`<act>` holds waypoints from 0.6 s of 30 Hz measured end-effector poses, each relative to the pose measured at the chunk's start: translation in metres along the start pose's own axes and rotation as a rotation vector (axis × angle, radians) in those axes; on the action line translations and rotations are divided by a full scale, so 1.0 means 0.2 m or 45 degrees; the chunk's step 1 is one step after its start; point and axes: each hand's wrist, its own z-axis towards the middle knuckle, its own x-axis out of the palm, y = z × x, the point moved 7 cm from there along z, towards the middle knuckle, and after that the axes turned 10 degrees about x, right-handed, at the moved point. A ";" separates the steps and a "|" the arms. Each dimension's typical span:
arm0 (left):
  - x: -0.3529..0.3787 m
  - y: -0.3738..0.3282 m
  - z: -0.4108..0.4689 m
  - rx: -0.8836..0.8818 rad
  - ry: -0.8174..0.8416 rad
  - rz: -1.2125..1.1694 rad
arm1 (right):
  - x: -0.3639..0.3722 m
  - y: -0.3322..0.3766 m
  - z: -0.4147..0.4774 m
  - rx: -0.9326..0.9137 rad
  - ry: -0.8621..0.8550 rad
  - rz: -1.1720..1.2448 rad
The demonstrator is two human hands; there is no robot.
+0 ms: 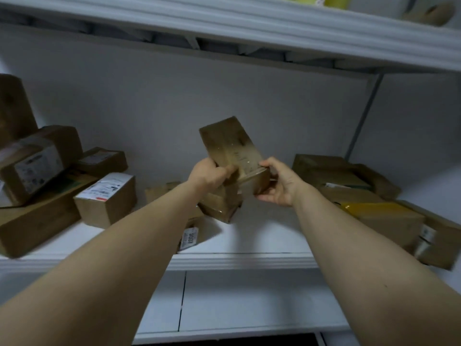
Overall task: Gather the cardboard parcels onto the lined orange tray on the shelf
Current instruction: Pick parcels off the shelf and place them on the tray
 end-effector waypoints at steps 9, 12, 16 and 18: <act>0.27 -0.14 -0.08 -0.008 0.095 0.137 | -0.25 -0.05 -0.06 -0.125 0.040 -0.096; 0.33 -0.16 -0.09 -0.029 0.082 0.108 | -0.29 -0.05 -0.08 -0.201 0.062 -0.134; 0.42 -0.15 -0.11 -0.161 0.080 -0.103 | -0.32 -0.07 -0.09 -0.293 0.088 -0.294; 0.46 -0.15 -0.11 -0.169 0.067 -0.148 | -0.34 -0.09 -0.10 -0.322 0.032 -0.347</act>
